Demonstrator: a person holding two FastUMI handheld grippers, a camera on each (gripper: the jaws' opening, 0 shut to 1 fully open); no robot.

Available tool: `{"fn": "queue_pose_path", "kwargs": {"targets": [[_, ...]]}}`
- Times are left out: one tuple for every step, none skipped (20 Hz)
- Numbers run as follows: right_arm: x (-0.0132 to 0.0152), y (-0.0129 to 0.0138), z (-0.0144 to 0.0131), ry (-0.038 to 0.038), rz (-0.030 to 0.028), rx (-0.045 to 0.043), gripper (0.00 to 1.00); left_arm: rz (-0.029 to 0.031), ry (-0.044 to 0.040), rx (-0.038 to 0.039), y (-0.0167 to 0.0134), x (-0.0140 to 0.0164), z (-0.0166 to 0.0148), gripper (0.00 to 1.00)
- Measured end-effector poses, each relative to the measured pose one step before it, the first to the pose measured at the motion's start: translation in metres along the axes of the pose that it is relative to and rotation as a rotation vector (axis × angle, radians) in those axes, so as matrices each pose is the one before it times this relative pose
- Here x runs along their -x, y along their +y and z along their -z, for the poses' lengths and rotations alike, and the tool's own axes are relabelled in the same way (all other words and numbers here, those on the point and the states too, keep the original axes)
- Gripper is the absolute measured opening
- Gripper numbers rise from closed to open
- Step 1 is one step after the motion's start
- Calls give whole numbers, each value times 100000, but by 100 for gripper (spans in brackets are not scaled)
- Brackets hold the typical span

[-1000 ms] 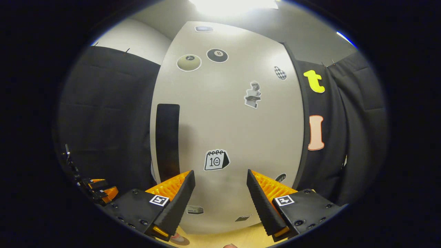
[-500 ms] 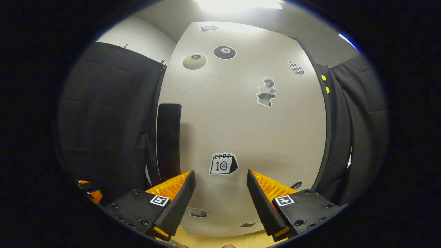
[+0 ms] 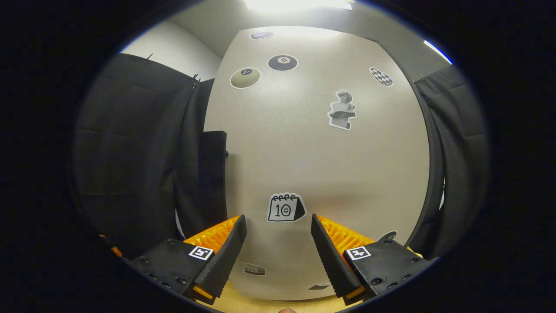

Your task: Open the cabinet door with the right hand, grasp the bottle in the cabinet with the left hand and place it on the coaster, then close the cabinet door with the right hand.

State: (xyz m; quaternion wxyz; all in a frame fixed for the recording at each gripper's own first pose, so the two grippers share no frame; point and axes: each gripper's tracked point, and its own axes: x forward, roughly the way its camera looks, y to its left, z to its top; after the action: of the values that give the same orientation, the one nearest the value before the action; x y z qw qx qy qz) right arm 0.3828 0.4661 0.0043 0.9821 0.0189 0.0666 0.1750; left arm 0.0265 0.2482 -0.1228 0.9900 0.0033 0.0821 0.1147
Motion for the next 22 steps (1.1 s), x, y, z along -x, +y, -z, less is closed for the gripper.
{"fn": "queue_pose_path", "kwargs": {"targets": [[-64,-4,96,-164,68,-279,92,233,445,-109,-206,-25,52,87],[-83,-50,94,-30,323,-91,92,268,213,29,-129,-99,-174,87],[110,-66,-11,-26,526,354,92,289,-200,142,-85,-40,-210,87],[169,-7,-47,-375,215,515,96,249,-617,249,-106,1,-385,87],[302,113,-237,-965,-764,245,96,431,-522,143,-191,262,-424,87],[305,45,-239,-915,-964,401,96,335,-513,-12,-357,145,-600,87],[962,-117,-176,-561,-335,661,96,517,-670,19,-666,-194,-474,87],[1265,-153,-253,-437,-477,600,94,722,-543,25,-716,-42,-604,87],[1146,-377,-256,-474,-494,624,96,960,-203,-106,-905,-242,-640,87],[1223,-555,-170,-83,72,568,96,1032,-271,-479,-918,-206,-609,87],[1290,-660,-145,-37,52,340,98,806,-1015,-500,-755,-61,-997,87],[1229,-760,-99,-15,332,234,98,1072,-1449,-462,-928,57,-1253,87],[1213,-922,-75,121,456,144,97,1019,-1235,-579,-988,123,-1100,87],[1244,-999,-53,173,689,352,98,930,-928,-423,-1183,-14,-919,87],[1110,-1311,-96,98,1530,495,98,931,-620,-134,-1066,-32,-856,87],[1015,-1431,-155,-121,1574,664,98,1009,-874,381,-1161,69,-748,87],[1118,-1419,-61,-84,1981,444,98,823,-1044,629,-1041,-51,-803,87],[990,-1467,-95,51,1796,286,97,455,-1020,376,-890,11,-612,87],[1015,-1471,58,122,1746,207,97,368,-582,144,-886,43,-605,87],[890,-1588,43,375,2090,55,98,307,-617,100,-793,53,-680,87],[938,-1490,62,388,1930,-104,97,608,-381,67,-814,152,-474,87],[807,-1549,125,389,2049,-254,98,895,-180,-16,-862,236,-589,87]]}}
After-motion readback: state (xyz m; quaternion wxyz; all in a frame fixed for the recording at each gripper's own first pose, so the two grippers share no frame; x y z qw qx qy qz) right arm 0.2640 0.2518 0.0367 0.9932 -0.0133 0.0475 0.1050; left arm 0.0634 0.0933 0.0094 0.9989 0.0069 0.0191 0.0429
